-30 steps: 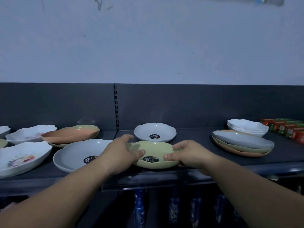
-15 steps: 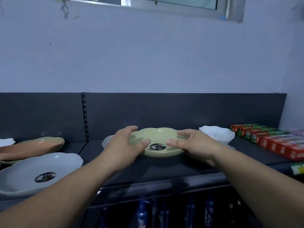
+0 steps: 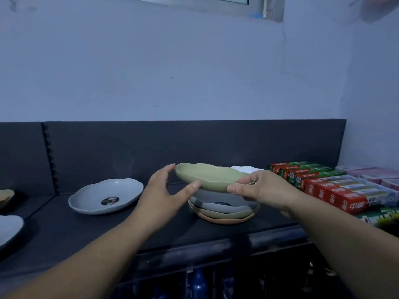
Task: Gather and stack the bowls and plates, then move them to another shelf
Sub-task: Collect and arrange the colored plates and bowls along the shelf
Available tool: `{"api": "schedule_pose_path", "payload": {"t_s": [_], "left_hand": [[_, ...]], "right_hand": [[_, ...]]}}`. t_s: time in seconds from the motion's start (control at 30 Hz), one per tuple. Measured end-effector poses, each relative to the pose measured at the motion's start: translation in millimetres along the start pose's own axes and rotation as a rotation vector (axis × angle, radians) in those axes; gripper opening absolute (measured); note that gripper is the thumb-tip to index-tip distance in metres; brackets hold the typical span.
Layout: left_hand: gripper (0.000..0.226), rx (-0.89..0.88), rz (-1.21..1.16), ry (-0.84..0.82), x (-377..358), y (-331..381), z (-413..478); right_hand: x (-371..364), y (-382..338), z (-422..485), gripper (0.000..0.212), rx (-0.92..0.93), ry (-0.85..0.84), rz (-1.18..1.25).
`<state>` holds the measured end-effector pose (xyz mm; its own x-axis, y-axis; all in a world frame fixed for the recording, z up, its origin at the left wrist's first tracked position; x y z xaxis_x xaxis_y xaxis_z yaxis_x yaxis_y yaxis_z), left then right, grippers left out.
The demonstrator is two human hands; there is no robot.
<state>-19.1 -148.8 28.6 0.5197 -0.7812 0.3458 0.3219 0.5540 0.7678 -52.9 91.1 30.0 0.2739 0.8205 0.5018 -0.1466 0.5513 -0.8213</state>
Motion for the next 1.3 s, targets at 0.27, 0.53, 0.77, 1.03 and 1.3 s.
{"api": "schedule_pose_path", "payload": {"t_s": [0.27, 0.53, 0.77, 1.03, 1.3], "left_hand": [[0.094, 0.130, 0.078, -0.083, -48, -29, -14], [0.089, 0.153, 0.067, -0.087, -60, -32, -19], [0.095, 0.150, 0.089, -0.087, -62, -31, -18], [0.096, 0.151, 0.090, -0.106, -62, -30, -17], [0.097, 0.179, 0.103, -0.023, -20, -43, -9]], "right_hand": [[10, 30, 16, 0.052, 0.002, -0.025, -0.097], [-3, 38, 27, 0.097, 0.050, -0.072, -0.244], [-4, 44, 30, 0.057, 0.054, -0.092, -0.344], [2, 37, 26, 0.080, 0.058, -0.094, -0.384], [-32, -31, 18, 0.078, 0.215, -0.063, -0.214]]}}
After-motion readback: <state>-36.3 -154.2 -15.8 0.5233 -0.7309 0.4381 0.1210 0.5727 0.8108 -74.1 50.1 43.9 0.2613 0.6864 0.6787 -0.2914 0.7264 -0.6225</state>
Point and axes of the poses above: each hand's wrist, its own z-axis towards the middle knuckle, its own x-axis out of the back of the hand, y = z × x, the point moved 8 cm from there along z, towards the middle knuckle, and after that the axes turned 15 degrees about y, right-handed, at the moved point
